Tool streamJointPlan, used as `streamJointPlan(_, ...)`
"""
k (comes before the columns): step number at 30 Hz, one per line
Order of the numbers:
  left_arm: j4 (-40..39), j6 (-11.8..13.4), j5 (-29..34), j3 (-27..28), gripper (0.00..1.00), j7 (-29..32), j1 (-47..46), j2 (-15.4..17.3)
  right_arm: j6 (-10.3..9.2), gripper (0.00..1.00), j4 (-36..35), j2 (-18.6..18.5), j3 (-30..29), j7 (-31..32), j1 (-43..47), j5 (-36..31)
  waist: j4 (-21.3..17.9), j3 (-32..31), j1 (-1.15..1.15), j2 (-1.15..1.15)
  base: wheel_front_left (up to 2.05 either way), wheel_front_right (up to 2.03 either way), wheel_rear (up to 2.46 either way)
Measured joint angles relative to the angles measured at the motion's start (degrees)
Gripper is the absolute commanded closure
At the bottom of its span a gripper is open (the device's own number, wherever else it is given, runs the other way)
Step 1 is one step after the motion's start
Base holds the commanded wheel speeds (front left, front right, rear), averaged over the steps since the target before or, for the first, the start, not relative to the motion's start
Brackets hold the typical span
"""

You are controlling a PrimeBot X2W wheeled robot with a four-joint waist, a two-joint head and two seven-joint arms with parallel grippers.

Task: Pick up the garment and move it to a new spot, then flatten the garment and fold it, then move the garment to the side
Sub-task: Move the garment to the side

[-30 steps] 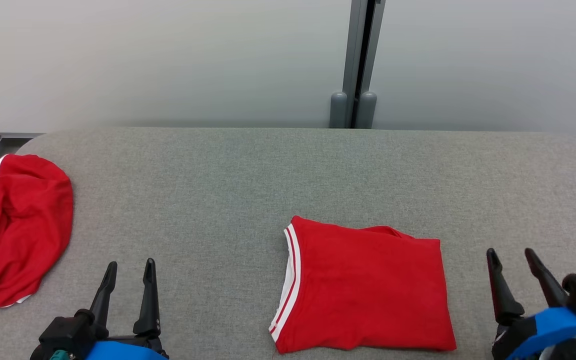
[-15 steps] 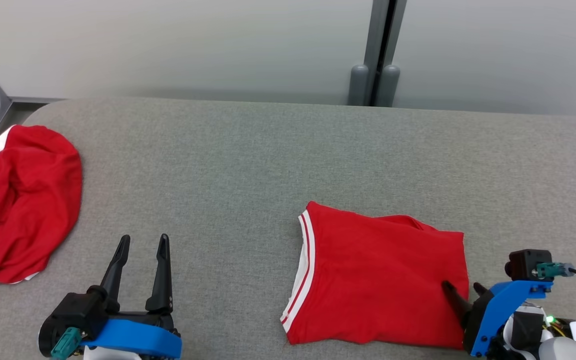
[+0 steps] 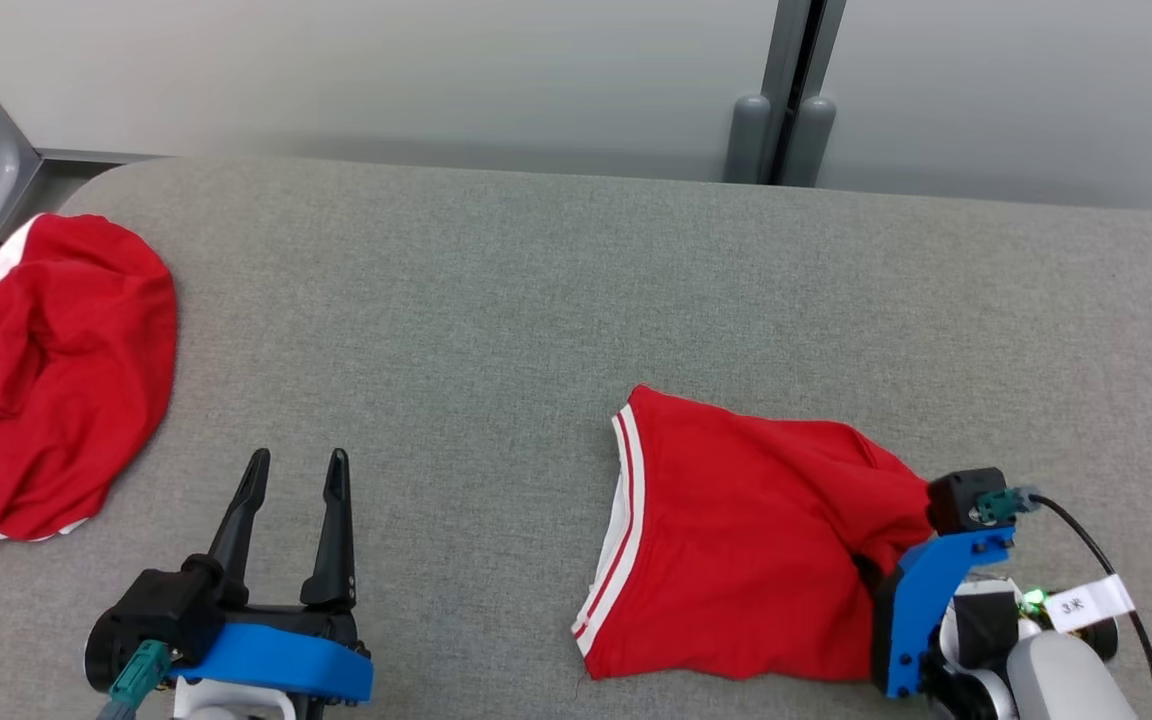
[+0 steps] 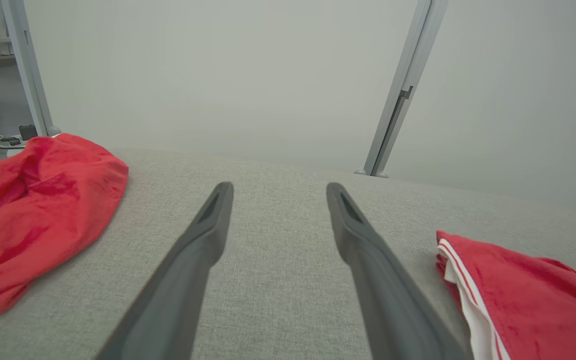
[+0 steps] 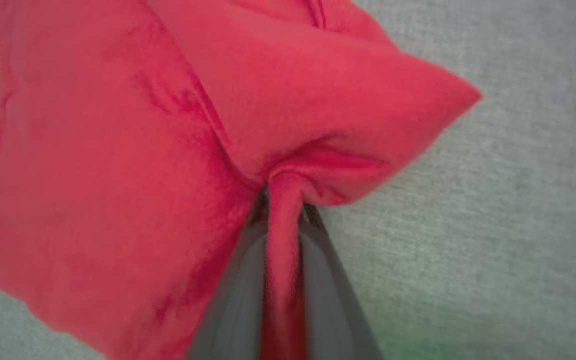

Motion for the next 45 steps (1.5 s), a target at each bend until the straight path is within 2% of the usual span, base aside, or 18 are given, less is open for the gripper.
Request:
streamJointPlan(2,-0.4,-0.1,0.1,-0.3,0.00,0.0,-0.3,-0.1,0.01,1.00,-0.8,-0.2,1.3,-0.2,-1.2,-2.5,-0.3,0.8,0.00,0.00,0.00,0.00,0.00)
streamJointPlan(4,-1.1,-0.1,0.2,-0.6,0.00,0.0,-0.7,-0.2,0.03,1.00,-1.6,-2.0,3.4,-0.2,-3.9,-4.1,-0.9,2.1,0.00,0.01,0.00,0.00,0.00)
streamJointPlan(11,-4.5,-0.2,0.6,-0.4,0.00,0.0,-4.4,-0.3,0.04,1.00,-3.0,-12.4,8.2,-1.3,-21.3,-5.5,-4.7,8.9,0.01,0.02,0.00,0.00,0.00)
streamJointPlan(18,-7.5,-0.2,1.7,-1.9,0.00,0.0,-9.0,-0.3,0.03,1.00,1.9,-21.6,7.8,-4.7,-34.4,-5.8,-7.7,15.5,0.01,0.01,0.00,0.00,0.00)
streamJointPlan(27,-11.6,-0.3,1.8,-4.8,0.00,0.0,-13.5,1.7,0.04,1.00,8.3,-30.3,4.4,-10.6,-41.2,-9.2,-10.9,21.9,0.01,0.02,0.00,0.00,0.00)
streamJointPlan(32,-12.8,-0.3,2.1,-5.2,0.00,0.0,-14.6,4.1,0.03,1.00,9.6,-32.3,3.1,-14.4,-42.5,-11.8,-12.2,24.7,0.01,0.02,0.00,0.00,0.00)
streamJointPlan(38,-13.8,-0.3,1.6,-5.2,0.00,0.0,-15.5,5.2,0.04,1.00,10.1,-34.7,3.1,-17.9,-43.1,-14.9,-12.6,26.5,0.00,0.01,0.00,0.00,0.00)
streamJointPlan(45,-14.8,-0.3,1.5,-4.2,0.00,0.0,-15.6,6.1,0.07,1.00,7.2,-36.5,6.0,-19.5,-43.4,-17.0,-12.2,27.0,0.00,0.01,0.00,0.00,0.00)
